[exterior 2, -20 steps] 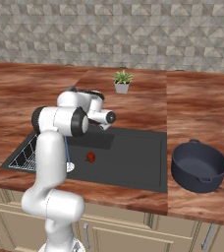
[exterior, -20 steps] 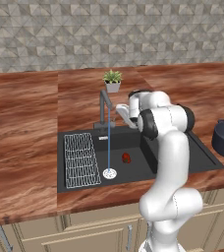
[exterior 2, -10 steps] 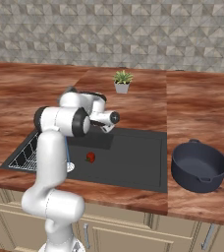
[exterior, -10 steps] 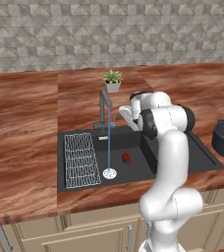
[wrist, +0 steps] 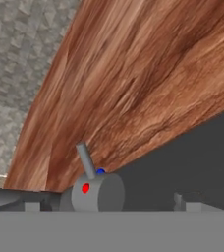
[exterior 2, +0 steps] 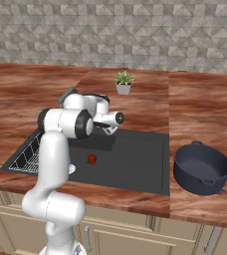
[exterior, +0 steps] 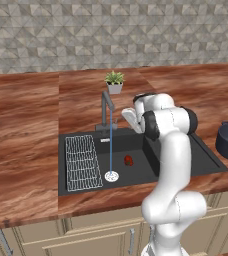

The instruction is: Dump the bell pepper from the pot into the sink. Then turn on the water and wash the bell pepper. Then turn off the water and put the bell pepper back in the pot.

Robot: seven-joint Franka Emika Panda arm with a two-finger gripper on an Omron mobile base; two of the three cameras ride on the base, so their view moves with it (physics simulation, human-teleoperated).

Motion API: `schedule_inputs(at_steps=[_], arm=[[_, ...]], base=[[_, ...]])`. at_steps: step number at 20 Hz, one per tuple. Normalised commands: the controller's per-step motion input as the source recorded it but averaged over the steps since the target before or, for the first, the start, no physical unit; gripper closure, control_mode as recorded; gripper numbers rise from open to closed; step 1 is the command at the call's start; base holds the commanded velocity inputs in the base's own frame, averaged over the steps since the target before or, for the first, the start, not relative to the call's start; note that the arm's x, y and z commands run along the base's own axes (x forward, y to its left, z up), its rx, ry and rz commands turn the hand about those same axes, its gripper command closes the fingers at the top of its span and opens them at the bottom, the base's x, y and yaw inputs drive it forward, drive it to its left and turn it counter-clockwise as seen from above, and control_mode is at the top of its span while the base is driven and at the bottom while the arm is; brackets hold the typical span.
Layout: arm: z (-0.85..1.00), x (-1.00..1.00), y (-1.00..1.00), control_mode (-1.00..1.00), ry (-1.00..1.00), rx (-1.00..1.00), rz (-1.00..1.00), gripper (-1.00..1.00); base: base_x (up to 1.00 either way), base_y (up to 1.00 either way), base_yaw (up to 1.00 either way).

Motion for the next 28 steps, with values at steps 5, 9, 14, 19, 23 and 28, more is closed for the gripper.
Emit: schedule_inputs(at_steps=[5, 9, 14, 19, 23, 28], arm=[[-0.01, 0.08, 0.03, -1.0, -0.03, 0.0, 0.08, 1.0], [-0.03, 0.17, 0.01, -1.0, 0.0, 0.0, 0.05, 1.0], [-0.1, 0.08, 0.0, -1.0, 0.04, 0.0, 0.03, 1.0], [-0.25, 0.25, 0.0, -1.0, 0.0, 0.0, 0.03, 1.0], [-0.02, 0.26, 0.0, -1.0, 0.0, 0.0, 0.02, 1.0], [-0.02, 0.38, 0.01, -1.0, 0.0, 0.0, 0.03, 1.0]], base=[[0.0, 0.0, 0.0], [0.0, 0.0, 0.0], [0.0, 0.0, 0.0], [0.0, 0.0, 0.0], [0.0, 0.0, 0.0], [0.0, 0.0, 0.0]])
